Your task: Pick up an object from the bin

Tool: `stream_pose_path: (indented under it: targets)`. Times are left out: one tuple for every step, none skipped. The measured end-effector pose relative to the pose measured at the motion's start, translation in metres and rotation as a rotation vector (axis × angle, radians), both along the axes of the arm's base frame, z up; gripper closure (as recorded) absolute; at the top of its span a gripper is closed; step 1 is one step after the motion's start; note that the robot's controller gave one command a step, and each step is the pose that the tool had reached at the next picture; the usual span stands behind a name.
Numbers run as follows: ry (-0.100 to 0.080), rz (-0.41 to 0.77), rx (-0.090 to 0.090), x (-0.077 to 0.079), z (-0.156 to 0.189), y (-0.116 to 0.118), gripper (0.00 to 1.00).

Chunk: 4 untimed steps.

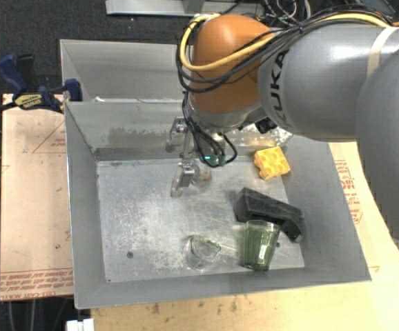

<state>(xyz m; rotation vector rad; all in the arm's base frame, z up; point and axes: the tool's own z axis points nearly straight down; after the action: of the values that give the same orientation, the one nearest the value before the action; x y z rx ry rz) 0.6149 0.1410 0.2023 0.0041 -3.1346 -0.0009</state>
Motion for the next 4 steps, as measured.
stream_pose_path:
  targets:
    - [-0.008,-0.002,0.001,0.002,0.004,-0.001,0.00]
    - [-0.010,0.135,0.001,-0.028,-0.045,-0.011,0.00]
    - [-0.007,0.383,0.002,-0.068,-0.055,-0.065,0.00]
    - [-0.006,0.492,0.002,-0.088,-0.060,-0.070,0.00]
